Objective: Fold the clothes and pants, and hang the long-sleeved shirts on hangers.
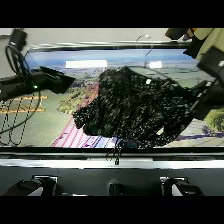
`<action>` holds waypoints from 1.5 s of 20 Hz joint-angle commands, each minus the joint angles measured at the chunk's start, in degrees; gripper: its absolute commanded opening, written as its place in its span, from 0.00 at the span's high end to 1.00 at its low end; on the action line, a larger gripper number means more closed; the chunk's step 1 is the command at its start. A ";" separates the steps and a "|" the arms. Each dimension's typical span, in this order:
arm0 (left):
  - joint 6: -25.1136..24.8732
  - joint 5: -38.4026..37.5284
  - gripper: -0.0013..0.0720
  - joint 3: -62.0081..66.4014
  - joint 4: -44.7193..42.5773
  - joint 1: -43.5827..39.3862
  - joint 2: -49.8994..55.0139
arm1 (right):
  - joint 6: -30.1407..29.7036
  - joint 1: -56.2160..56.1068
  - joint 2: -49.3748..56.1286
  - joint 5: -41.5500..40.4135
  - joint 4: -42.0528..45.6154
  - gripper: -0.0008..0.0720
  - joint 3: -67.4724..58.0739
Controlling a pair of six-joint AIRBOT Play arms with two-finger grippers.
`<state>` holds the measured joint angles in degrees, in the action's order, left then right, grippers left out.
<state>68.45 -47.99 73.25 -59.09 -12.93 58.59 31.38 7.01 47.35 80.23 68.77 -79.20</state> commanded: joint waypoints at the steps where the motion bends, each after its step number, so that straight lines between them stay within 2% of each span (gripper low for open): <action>1: 14.34 1.97 0.14 -0.02 -0.35 4.74 -0.02 | 13.42 0.00 -5.49 -4.68 9.70 0.96 -0.09; 5: 14.58 1.99 0.15 -0.02 -0.28 4.94 0.00 | 37.16 0.00 -8.44 -9.07 20.02 0.96 -0.17; 7: 14.58 1.99 0.15 -0.02 -0.28 4.61 0.00 | 45.88 0.00 -8.24 -9.86 26.84 0.96 -1.55; 10: 14.73 1.97 0.15 -0.02 -0.24 4.50 0.37 | 55.89 0.00 -6.14 -8.94 38.53 0.96 -5.55; 14: 14.75 1.97 0.15 -0.02 -0.24 4.48 1.05 | 66.20 0.00 0.37 -3.63 54.55 0.96 -13.77; 17: 14.75 1.99 0.15 -0.02 -0.24 4.48 1.57 | 70.64 0.00 5.11 0.55 67.67 0.96 -18.14; 19: 14.73 2.01 0.15 -0.02 -0.26 4.48 1.90 | 72.00 1.51 7.48 0.50 73.18 0.96 -19.34; 23: 14.71 2.01 0.15 -0.02 -0.28 4.50 2.05 | 79.43 12.02 9.51 -6.80 72.39 0.96 -19.93; 26: 14.69 2.03 0.15 -0.02 -0.31 4.50 2.08 | 80.15 16.94 10.51 -11.54 72.37 0.96 -23.45; 30: 14.69 2.01 0.15 -0.02 -0.31 4.50 2.08 | 80.50 22.75 13.20 -13.62 72.37 0.96 -27.43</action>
<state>83.15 -46.00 73.25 -59.35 -8.49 60.64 110.74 25.65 58.83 69.08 140.68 -104.05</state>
